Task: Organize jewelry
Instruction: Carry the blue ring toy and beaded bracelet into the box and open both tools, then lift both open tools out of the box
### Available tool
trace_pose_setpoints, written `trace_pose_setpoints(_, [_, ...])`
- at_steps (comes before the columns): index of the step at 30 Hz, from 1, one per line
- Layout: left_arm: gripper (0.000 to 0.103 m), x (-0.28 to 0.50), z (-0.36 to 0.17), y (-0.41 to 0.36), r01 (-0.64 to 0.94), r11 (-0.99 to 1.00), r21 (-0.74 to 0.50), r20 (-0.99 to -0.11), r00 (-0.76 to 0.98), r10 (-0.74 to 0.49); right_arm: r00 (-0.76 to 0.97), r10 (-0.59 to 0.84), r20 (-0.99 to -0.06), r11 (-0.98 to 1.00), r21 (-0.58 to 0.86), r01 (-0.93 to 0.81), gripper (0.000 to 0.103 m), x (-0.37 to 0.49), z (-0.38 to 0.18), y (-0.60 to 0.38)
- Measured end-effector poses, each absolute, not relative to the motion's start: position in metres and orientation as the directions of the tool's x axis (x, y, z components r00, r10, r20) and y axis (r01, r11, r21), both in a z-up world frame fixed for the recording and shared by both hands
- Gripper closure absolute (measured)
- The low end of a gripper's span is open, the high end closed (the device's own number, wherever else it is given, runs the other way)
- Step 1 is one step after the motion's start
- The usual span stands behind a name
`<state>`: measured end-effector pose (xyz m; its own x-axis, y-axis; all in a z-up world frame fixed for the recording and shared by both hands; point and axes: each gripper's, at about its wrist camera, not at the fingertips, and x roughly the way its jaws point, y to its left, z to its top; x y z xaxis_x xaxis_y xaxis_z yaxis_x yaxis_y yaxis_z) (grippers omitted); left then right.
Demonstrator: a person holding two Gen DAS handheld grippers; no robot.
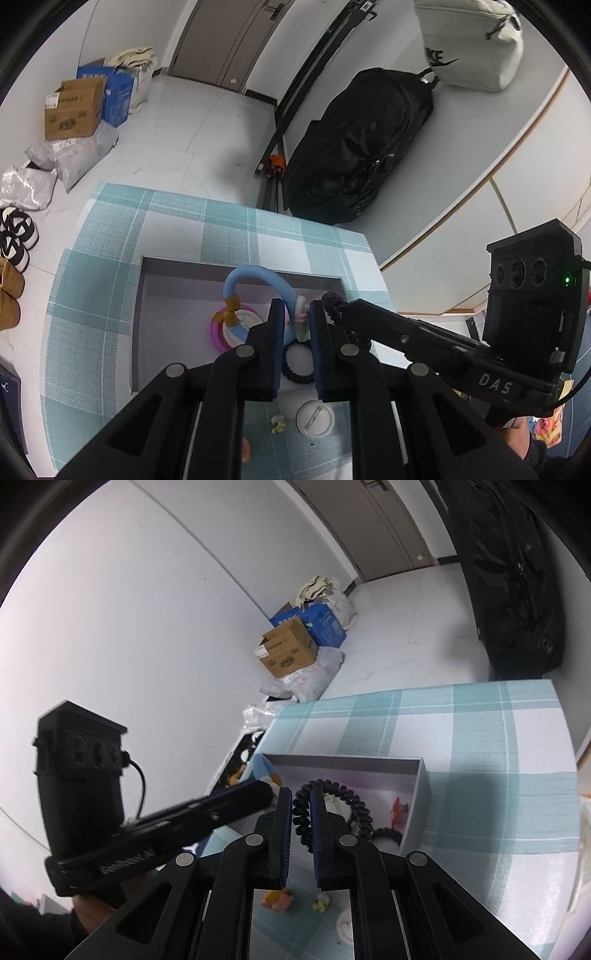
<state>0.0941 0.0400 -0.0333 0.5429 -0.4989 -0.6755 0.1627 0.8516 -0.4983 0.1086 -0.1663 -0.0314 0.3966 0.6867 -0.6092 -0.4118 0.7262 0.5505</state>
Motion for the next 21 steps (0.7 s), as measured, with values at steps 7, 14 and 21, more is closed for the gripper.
trace_pose_setpoints(7, [0.094,0.103,-0.039,0.035,0.149,0.853,-0.501,-0.697,0.515,-0.499,0.373,0.698,-0.612,0.716,0.579,-0.390,0.092,0.118,-0.040,-0.163])
trace_pose_setpoints(14, [0.061,0.105,-0.043,0.042,0.101,0.832,-0.545,-0.710,0.472,-0.522,0.401,0.680,-0.614,0.732,0.596,-0.330,0.055,0.121,-0.043,-0.174])
trace_pose_setpoints(21, [0.043,0.095,-0.033,0.050,0.082,0.851,-0.519,-0.709,0.515,-0.482,0.448,0.657,-0.607,0.752,0.571,-0.329,0.042,0.114,-0.032,-0.184])
